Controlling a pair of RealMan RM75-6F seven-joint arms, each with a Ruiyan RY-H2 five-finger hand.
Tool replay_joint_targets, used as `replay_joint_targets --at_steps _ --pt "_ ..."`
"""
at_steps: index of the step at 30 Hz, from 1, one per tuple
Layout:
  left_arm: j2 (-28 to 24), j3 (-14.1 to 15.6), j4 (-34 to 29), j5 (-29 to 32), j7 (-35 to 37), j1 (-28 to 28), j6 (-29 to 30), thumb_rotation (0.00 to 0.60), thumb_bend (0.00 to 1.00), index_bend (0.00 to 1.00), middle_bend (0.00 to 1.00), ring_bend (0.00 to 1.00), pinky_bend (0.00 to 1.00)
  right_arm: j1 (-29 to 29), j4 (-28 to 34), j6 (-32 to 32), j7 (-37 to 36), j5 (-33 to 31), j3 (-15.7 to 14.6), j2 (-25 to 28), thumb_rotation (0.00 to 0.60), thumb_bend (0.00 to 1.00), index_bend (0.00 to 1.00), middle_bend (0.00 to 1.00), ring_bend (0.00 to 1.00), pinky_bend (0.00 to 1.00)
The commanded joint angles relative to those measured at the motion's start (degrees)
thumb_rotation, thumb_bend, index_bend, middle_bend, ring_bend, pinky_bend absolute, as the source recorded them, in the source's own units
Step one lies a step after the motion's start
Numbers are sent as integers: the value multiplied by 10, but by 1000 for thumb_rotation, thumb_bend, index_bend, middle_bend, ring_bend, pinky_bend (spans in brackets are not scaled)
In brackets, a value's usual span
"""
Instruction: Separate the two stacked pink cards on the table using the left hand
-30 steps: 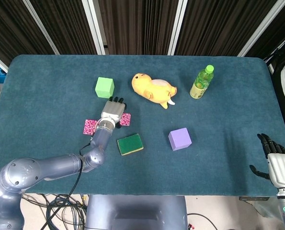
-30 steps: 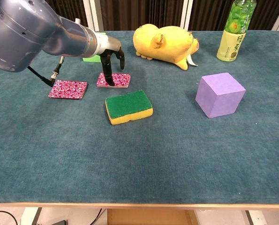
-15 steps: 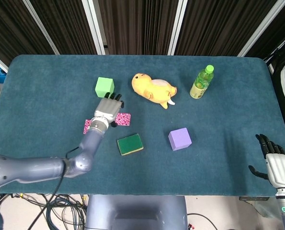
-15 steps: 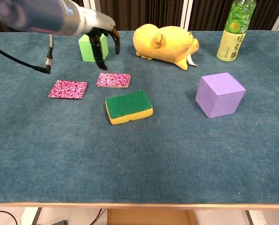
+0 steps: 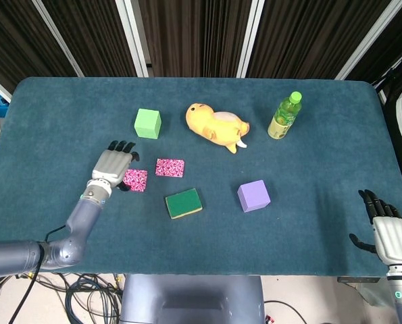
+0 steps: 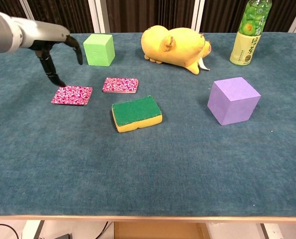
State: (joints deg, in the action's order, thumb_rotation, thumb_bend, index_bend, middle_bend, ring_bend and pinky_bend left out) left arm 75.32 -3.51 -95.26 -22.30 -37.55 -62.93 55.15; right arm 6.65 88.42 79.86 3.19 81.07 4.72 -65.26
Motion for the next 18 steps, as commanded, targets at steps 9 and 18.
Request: replay_joint_targets --at_steps 9,18 --pt "35 15 52 -23 21 26 -24 600 142 336 124 0 0 0 -1 1 -4 0 0 1 600 200 34 83 153 216" --pt "57 12 71 -17 10 27 -29 600 125 321 122 0 0 0 -1 0 -4 0 0 1 600 200 34 83 153 216"
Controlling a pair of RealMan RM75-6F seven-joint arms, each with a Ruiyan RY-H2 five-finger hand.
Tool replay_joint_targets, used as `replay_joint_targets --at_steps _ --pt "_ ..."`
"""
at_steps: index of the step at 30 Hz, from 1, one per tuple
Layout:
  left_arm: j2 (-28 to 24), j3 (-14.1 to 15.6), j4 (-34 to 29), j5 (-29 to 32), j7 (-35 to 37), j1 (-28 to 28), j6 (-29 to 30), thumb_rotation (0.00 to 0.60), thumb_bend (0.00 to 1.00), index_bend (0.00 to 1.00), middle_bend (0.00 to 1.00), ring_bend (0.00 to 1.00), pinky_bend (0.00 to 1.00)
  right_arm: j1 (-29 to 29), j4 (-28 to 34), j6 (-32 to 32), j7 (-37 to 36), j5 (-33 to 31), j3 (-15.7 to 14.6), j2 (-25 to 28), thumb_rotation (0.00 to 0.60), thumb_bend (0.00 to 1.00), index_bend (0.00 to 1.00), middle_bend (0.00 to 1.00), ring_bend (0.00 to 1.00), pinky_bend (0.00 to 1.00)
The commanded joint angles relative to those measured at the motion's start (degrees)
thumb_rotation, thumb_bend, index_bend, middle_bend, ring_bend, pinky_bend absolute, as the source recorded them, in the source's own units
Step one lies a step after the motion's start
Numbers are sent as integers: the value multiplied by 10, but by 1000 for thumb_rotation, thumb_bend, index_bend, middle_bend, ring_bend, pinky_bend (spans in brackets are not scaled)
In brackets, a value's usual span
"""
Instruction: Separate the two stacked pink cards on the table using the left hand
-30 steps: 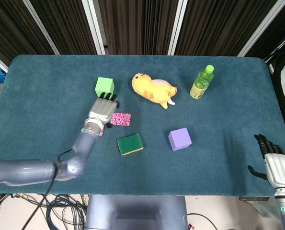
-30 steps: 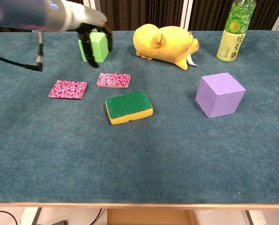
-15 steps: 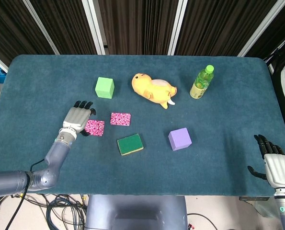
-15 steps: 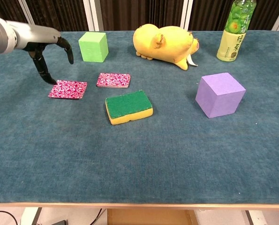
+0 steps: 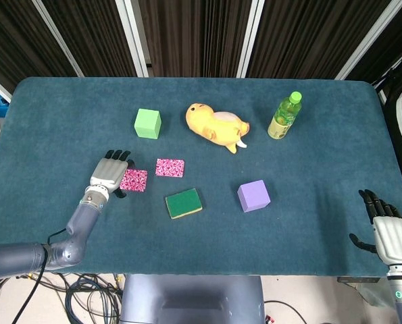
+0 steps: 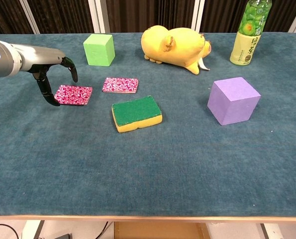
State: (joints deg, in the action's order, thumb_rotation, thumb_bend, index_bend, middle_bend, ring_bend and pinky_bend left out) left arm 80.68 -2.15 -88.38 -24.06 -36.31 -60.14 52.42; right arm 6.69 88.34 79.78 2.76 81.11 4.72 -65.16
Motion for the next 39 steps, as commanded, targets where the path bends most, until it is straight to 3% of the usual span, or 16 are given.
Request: replay_joint_targets --at_steps 1,39 --pt "5 -2 4 1 -3 -1 -2 600 125 322 122 0 0 0 0 1 0 0 0 0 600 200 34 83 153 216" --pt "45 -20 55 44 -42 -13 -13 600 130 371 133 0 0 -1 -2 0 -6 -3 1 2 600 201 34 84 153 216"
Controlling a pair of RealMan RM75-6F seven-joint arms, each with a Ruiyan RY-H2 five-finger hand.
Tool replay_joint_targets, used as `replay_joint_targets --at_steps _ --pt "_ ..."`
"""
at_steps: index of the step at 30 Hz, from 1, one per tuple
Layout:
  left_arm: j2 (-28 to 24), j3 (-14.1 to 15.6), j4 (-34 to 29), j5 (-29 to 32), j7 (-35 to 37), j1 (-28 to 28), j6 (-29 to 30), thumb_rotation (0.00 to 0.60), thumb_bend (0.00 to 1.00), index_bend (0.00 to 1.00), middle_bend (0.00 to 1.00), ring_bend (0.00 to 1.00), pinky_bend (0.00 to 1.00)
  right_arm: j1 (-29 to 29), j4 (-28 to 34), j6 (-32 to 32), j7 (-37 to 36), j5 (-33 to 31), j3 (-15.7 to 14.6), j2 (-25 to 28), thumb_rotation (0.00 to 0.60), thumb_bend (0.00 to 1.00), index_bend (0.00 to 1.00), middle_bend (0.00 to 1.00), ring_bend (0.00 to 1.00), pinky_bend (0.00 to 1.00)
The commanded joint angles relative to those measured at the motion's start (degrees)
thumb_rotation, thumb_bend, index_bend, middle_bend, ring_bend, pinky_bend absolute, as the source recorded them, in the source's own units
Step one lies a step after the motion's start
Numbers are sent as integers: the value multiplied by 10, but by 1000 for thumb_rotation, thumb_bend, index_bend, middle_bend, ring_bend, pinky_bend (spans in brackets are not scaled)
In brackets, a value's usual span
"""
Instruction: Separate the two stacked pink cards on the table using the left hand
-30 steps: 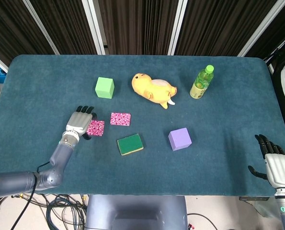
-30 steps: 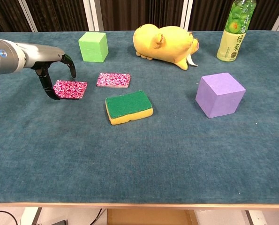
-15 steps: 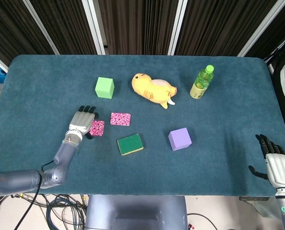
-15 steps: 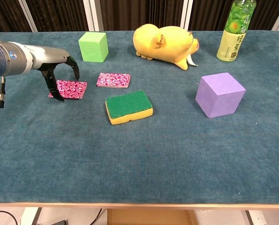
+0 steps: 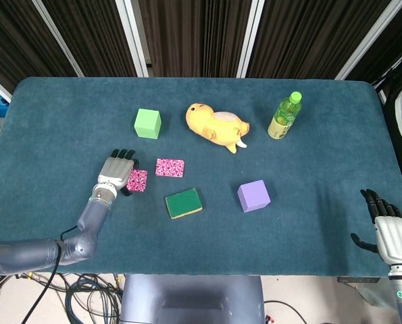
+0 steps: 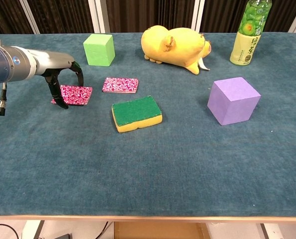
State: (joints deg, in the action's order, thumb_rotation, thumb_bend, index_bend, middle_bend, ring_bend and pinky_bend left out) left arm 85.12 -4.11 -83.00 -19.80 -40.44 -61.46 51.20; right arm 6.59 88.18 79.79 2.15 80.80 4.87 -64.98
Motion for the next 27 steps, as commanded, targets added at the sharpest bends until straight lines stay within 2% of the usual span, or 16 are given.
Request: replay_joint_targets --at_steps 1,27 --pt "0 -1 1 2 -1 0 -1 600 131 372 133 0 0 0 0 0 0 0 0 0 600 201 34 84 153 216" --pt "6 -7 11 9 -8 1 -3 600 181 392 144 0 0 1 -1 -3 0 -2 0 0 600 200 34 84 153 216"
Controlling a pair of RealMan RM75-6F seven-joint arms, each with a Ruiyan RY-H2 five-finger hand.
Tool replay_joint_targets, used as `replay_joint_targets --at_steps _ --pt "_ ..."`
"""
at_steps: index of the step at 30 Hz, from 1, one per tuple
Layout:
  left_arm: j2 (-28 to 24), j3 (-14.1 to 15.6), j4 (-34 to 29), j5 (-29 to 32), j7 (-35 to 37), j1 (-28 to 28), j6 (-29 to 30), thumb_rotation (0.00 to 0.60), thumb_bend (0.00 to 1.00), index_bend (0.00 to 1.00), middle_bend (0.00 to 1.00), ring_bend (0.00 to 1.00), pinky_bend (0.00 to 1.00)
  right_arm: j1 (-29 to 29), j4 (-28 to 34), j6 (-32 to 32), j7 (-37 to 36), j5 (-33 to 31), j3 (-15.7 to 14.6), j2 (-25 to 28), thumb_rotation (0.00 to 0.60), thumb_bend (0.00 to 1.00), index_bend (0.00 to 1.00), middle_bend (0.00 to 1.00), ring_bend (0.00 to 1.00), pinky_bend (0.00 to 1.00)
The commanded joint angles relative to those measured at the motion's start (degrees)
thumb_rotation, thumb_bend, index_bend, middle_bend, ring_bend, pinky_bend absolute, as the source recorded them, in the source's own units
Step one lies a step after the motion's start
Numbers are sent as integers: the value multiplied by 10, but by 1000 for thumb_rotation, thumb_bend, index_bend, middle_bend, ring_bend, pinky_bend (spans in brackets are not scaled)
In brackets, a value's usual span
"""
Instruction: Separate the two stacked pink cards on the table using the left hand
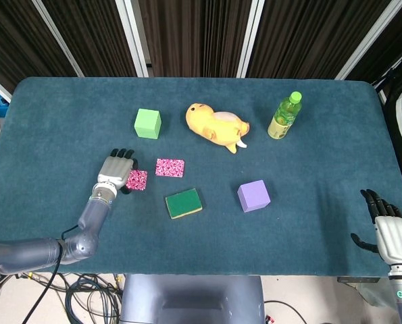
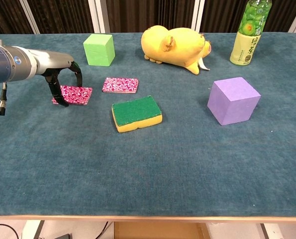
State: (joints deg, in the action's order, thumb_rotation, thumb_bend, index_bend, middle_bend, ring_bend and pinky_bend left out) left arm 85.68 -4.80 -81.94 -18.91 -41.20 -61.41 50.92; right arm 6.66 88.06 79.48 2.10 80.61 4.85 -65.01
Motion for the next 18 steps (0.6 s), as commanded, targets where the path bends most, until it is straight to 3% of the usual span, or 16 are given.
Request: replay_joint_targets --at_steps 1,18 --pt "0 0 1 0 0 0 -1 600 181 392 144 0 0 0 0 0 0 0 0 0 600 200 34 84 153 216" --pt "5 -2 5 5 -8 -2 -2 600 189 407 162 0 0 1 1 -3 0 -3 0 1 600 200 35 84 153 216"
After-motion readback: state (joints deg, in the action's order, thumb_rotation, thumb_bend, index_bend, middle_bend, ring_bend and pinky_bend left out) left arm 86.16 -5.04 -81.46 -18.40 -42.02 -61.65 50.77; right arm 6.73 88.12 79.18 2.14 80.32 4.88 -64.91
